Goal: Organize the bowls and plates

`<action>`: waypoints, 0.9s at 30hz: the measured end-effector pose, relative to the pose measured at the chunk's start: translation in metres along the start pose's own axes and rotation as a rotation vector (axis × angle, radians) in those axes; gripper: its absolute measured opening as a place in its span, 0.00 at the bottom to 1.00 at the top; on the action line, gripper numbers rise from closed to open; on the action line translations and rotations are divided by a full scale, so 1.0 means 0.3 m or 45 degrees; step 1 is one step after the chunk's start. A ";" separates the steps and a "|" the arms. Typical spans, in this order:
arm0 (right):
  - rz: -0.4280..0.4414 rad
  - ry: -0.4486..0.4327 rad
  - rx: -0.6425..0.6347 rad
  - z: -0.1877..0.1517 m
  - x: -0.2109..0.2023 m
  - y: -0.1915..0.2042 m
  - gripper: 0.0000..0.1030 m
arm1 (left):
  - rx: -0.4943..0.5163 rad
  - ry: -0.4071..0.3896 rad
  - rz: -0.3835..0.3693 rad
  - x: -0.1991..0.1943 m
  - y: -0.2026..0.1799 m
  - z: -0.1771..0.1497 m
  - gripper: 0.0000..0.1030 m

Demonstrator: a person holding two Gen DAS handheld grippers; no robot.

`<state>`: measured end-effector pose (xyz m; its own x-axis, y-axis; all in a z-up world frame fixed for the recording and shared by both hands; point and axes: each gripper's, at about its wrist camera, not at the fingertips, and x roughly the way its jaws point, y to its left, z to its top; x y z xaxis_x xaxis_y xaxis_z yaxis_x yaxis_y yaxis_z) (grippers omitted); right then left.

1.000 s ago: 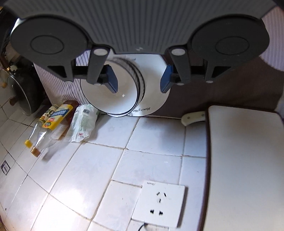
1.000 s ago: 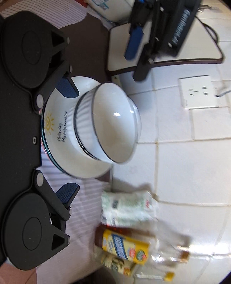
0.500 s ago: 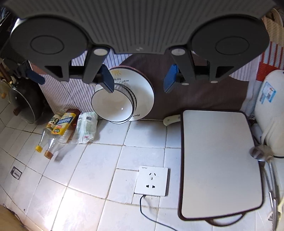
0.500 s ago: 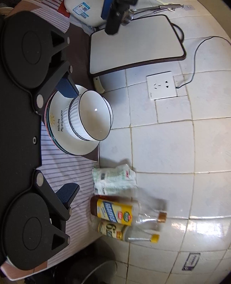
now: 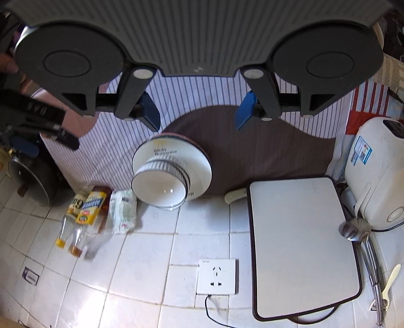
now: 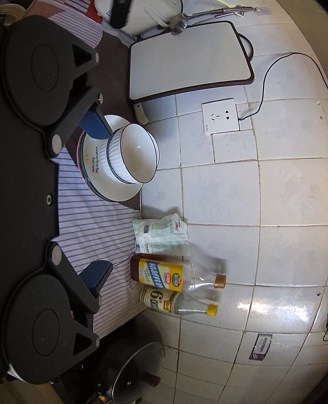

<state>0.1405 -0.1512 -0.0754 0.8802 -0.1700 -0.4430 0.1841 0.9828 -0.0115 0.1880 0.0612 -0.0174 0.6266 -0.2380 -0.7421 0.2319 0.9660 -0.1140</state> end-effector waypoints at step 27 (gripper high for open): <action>-0.134 0.062 -0.050 -0.109 -0.155 0.045 1.00 | 0.010 -0.032 0.091 -0.015 -0.017 -0.219 0.90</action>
<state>0.0879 -0.1278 -0.0842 0.8346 -0.2698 -0.4802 0.2562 0.9619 -0.0952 0.1352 0.0640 -0.0571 0.6605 -0.1708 -0.7312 0.1917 0.9799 -0.0557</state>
